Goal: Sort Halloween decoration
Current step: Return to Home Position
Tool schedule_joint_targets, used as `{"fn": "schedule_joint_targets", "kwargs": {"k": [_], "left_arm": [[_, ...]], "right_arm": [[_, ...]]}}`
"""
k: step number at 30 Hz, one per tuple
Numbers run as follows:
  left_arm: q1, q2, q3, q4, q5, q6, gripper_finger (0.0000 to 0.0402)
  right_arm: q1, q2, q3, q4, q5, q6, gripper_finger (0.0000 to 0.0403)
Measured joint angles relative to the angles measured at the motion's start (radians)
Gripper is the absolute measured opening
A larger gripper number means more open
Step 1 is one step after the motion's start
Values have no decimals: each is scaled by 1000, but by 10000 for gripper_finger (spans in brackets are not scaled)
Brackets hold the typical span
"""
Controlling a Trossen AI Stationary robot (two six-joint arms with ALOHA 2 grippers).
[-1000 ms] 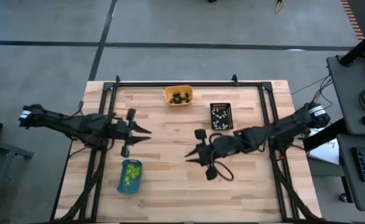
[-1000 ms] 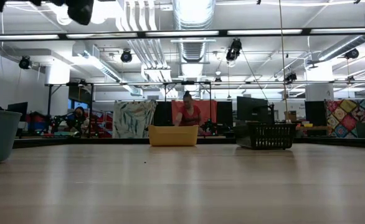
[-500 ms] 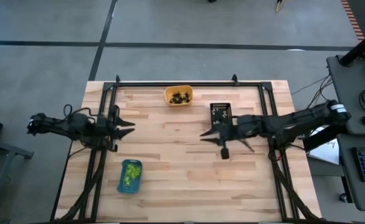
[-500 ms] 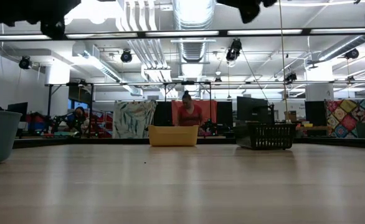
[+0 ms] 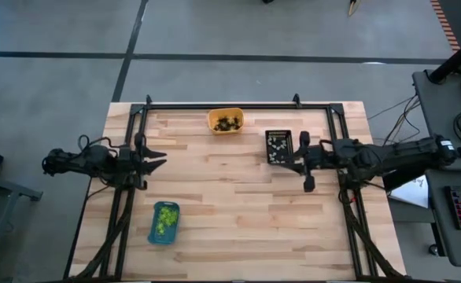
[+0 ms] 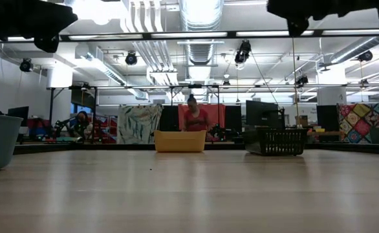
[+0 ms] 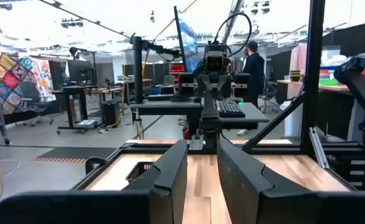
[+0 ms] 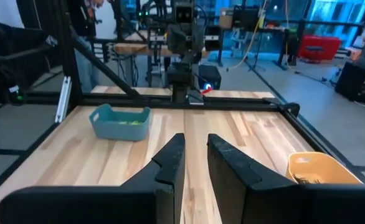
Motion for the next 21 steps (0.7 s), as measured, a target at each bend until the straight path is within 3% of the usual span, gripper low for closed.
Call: {"fn": "schedule_joint_targets", "kwargs": {"k": [11, 21], "left_arm": [[0, -5, -43, -4, 4, -29, 72], [0, -5, -186, 139, 115, -110, 72]], "right_arm": [[0, -233, -137, -21, 27, 14, 61], [-1, -402, -256, -53, 89, 38, 61]]}}
